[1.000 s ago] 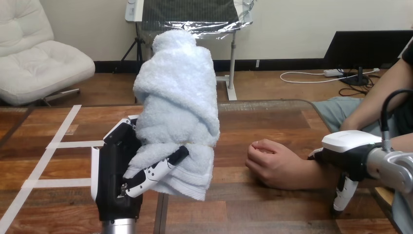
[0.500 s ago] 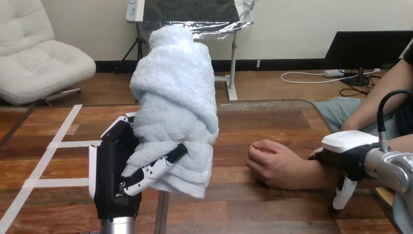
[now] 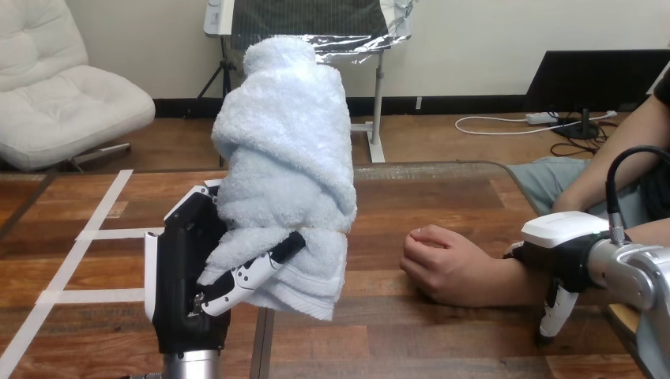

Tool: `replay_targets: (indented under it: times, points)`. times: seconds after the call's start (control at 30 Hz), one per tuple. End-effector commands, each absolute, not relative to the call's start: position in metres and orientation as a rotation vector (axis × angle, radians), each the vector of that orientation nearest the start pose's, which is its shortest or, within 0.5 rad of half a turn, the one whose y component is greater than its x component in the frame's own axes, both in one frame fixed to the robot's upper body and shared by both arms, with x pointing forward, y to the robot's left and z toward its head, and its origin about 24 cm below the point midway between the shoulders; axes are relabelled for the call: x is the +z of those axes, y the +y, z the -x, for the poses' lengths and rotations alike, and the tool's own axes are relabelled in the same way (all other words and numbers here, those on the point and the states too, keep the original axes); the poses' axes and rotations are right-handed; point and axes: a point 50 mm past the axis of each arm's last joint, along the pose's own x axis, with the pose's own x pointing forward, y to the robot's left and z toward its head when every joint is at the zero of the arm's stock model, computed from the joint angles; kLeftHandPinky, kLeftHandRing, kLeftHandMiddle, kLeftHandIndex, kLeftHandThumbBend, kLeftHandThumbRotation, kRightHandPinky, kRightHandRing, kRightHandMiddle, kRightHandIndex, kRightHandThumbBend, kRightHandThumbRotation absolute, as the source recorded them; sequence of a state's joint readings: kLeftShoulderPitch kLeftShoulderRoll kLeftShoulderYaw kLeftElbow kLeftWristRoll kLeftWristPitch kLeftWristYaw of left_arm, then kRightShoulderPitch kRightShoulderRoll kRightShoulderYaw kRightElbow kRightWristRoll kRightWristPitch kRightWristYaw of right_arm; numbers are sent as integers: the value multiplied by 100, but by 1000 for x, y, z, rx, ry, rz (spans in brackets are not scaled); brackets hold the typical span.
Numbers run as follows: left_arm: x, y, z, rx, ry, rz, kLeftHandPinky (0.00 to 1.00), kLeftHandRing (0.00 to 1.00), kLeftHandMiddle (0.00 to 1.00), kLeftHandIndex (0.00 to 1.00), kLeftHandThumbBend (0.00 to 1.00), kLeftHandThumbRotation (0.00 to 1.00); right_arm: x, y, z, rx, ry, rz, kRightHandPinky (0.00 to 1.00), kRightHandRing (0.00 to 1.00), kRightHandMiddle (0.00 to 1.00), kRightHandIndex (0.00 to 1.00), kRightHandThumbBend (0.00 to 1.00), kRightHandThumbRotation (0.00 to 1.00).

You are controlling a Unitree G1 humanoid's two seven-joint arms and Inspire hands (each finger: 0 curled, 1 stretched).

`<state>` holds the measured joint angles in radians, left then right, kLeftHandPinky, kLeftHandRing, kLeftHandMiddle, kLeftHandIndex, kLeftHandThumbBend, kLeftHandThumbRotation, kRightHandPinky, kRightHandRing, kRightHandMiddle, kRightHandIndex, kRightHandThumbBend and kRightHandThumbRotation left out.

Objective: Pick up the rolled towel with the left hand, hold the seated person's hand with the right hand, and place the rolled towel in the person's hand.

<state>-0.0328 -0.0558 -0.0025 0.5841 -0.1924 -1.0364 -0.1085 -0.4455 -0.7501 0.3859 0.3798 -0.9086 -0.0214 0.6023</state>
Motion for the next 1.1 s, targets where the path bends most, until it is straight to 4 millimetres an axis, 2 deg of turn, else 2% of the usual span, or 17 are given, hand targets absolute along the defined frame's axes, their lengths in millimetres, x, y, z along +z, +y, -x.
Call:
replay_targets:
  times: [0.0, 0.37, 0.73, 1.07]
  points:
    - [34, 127, -230, 22, -584, 228, 29, 36, 42, 50, 61, 0, 71, -247, -323, 613, 533, 1765, 84, 87, 90, 87, 69, 20]
    - [34, 127, -230, 21, -585, 245, 29, 35, 42, 50, 61, 0, 63, -248, -325, 638, 577, 1783, 62, 72, 78, 81, 67, 21]
    - [34, 128, -230, 27, -580, 247, 29, 35, 42, 50, 62, 0, 52, -249, -325, 676, 594, 1800, 50, 60, 68, 73, 66, 22]
    - [34, 130, -230, 36, -582, 235, 28, 35, 41, 50, 61, 1, 39, -250, -327, 665, 622, 1785, 37, 46, 57, 61, 67, 18]
